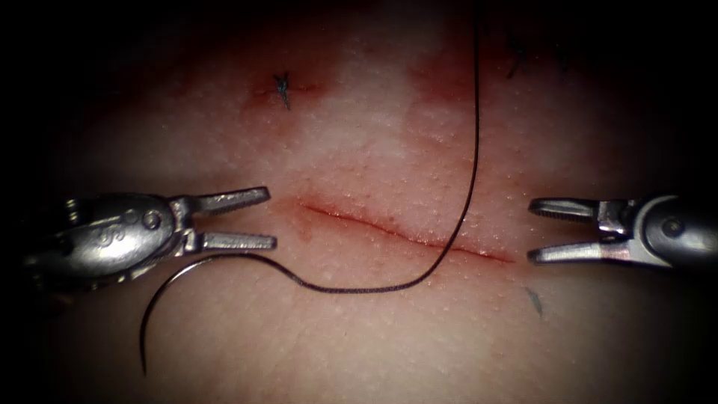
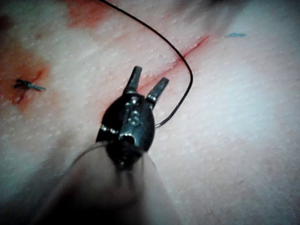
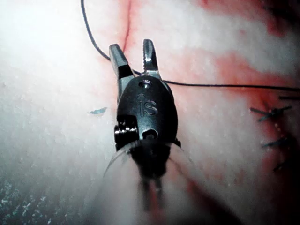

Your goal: Wound Closure

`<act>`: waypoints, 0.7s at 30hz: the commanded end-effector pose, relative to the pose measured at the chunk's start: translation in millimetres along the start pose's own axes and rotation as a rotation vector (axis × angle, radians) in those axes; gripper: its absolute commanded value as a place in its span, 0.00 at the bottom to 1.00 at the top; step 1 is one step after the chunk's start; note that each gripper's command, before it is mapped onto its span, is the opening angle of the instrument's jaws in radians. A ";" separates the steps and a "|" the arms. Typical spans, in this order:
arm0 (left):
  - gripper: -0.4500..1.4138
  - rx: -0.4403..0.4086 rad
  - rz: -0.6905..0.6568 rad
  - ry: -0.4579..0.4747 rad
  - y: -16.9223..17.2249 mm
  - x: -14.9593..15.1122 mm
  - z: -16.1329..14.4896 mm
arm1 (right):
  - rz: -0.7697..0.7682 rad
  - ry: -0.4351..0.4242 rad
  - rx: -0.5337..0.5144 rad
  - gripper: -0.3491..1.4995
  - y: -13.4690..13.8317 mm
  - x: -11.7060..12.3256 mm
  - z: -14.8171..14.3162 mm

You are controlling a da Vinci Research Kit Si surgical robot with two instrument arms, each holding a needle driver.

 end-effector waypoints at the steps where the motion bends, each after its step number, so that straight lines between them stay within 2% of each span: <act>1: 0.47 -0.001 -0.001 -0.002 0.2 -0.4 0.8 | 0.001 0.002 0.002 0.62 -0.4 -0.2 0.8; 7: 0.53 0.010 -0.001 -0.024 0.5 -0.3 0.8 | 0.004 0.002 0.005 0.67 -0.7 0.3 0.7; 13: 0.65 0.069 -0.111 -0.094 0.9 -0.4 0.7 | 0.004 0.002 0.005 0.69 -0.7 0.2 0.7; 17: 0.72 0.120 -0.157 -0.207 1.7 -1.3 0.5 | 0.003 0.002 0.004 0.71 -0.8 0.3 0.7; 21: 0.77 0.173 -0.207 -0.374 3.0 -2.3 0.3 | 0.026 -0.003 0.004 0.74 -1.0 0.3 0.7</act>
